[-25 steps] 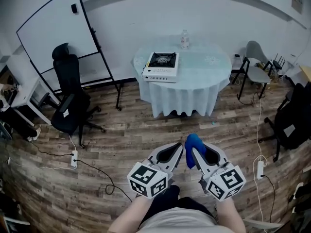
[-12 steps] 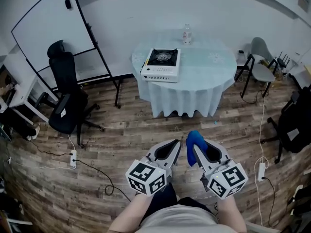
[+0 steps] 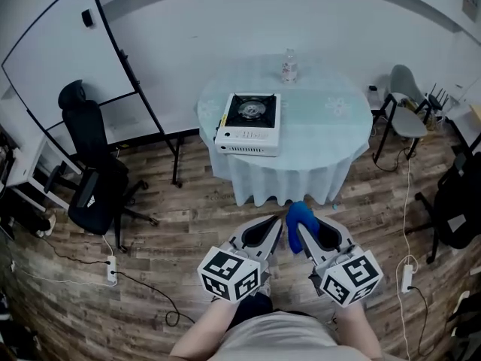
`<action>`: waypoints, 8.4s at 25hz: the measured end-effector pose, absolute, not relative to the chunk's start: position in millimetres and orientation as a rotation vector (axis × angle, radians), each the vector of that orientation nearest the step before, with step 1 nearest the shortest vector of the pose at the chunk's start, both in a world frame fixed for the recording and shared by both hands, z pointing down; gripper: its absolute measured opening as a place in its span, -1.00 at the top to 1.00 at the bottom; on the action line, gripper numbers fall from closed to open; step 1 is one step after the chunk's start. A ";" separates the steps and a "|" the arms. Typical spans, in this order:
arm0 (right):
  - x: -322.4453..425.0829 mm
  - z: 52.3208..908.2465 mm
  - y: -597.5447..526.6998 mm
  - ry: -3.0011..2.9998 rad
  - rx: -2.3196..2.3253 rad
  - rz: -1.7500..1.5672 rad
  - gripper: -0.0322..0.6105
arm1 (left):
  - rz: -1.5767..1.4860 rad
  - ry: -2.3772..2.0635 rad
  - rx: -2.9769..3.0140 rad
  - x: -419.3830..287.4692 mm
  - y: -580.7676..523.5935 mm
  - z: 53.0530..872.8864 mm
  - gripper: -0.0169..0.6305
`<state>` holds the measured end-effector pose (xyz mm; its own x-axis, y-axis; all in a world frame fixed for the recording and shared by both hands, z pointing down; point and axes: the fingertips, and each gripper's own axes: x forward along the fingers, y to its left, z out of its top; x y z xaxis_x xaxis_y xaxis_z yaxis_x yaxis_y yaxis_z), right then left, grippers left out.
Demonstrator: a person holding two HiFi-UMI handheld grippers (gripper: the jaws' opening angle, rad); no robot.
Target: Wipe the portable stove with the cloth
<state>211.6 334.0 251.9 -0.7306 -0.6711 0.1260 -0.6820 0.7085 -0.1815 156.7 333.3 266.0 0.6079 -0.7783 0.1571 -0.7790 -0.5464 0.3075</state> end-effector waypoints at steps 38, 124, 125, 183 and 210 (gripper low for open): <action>99.7 266.0 -12.0 -2.883 0.972 0.335 0.59 | -0.019 -1.386 2.366 39.3 12.1 292.4 0.86; -78.8 392.5 -307.7 -2.568 0.021 0.053 0.59 | 0.122 -1.620 1.943 -75.2 -232.6 380.8 0.86; -79.8 395.7 -307.5 -2.560 0.008 0.059 0.59 | 0.121 -1.618 1.937 -75.8 -232.6 382.9 0.86; -8.5 443.5 -302.3 -2.311 -0.157 0.010 0.60 | 0.256 -1.411 2.026 -1.8 -220.6 387.0 0.86; 57.0 444.3 -307.3 -2.288 -0.060 0.092 0.60 | 0.299 -1.274 2.095 31.3 -195.7 392.9 0.86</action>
<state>57.0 -307.3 444.3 -0.6582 0.0735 0.7492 0.0134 0.9962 -0.0860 31.3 -195.7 392.9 0.4993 -0.7046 0.5041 -0.8554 -0.3083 0.4163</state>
